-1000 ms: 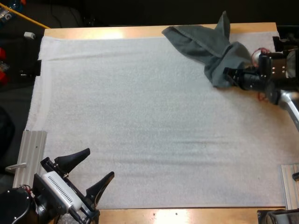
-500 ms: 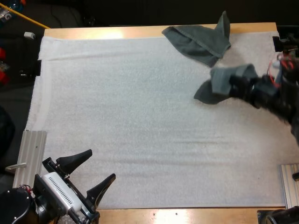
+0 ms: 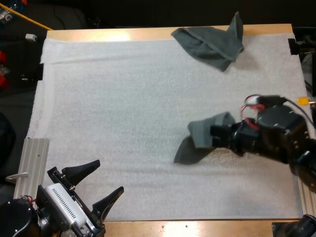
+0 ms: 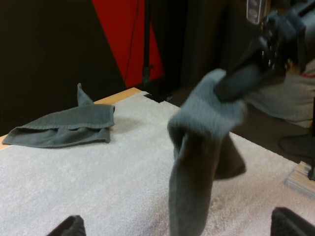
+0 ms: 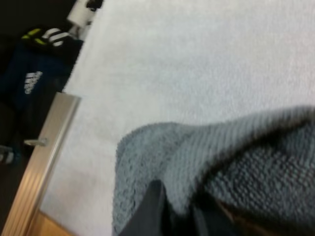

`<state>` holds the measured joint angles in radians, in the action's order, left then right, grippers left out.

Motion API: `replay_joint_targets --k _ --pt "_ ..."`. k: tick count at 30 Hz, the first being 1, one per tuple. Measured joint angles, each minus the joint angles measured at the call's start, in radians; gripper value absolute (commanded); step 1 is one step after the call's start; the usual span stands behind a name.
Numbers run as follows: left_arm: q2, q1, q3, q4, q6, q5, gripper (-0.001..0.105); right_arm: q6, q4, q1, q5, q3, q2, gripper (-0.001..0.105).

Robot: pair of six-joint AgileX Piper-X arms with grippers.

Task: Pick towel from pile, fold and stack

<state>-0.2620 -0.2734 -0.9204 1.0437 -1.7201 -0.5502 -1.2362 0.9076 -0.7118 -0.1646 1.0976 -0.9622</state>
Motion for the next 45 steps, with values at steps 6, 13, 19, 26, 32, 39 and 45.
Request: replay_joint_targets --k 6,13,19,26,32,39,45 --pt "0.000 0.000 0.000 0.000 0.000 0.000 0.071 0.104 0.147 -0.141 0.084 0.000 0.000 0.000" --pt "0.000 0.000 0.000 0.000 0.000 0.000 0.071 0.177 0.177 -0.226 0.165 -0.002 -0.011 0.000" --pt "0.000 0.000 0.000 0.000 0.000 0.000 0.071 0.239 0.108 -0.219 0.155 -0.063 -0.183 0.000" --pt "0.000 0.000 0.000 0.000 0.000 0.000 0.071 0.270 -0.250 -0.135 0.077 -0.072 -0.465 0.000" --pt "0.000 0.000 0.000 0.000 0.000 0.000 0.071 0.359 -0.523 -0.047 -0.029 -0.059 -0.624 0.001" --pt "0.000 0.000 0.000 0.000 0.000 0.000 0.071 0.369 -0.642 -0.025 -0.082 0.076 -0.735 0.075" --pt "0.000 0.000 0.000 0.000 0.000 0.000 0.071 0.272 -0.660 -0.025 -0.169 0.188 -0.775 0.079"
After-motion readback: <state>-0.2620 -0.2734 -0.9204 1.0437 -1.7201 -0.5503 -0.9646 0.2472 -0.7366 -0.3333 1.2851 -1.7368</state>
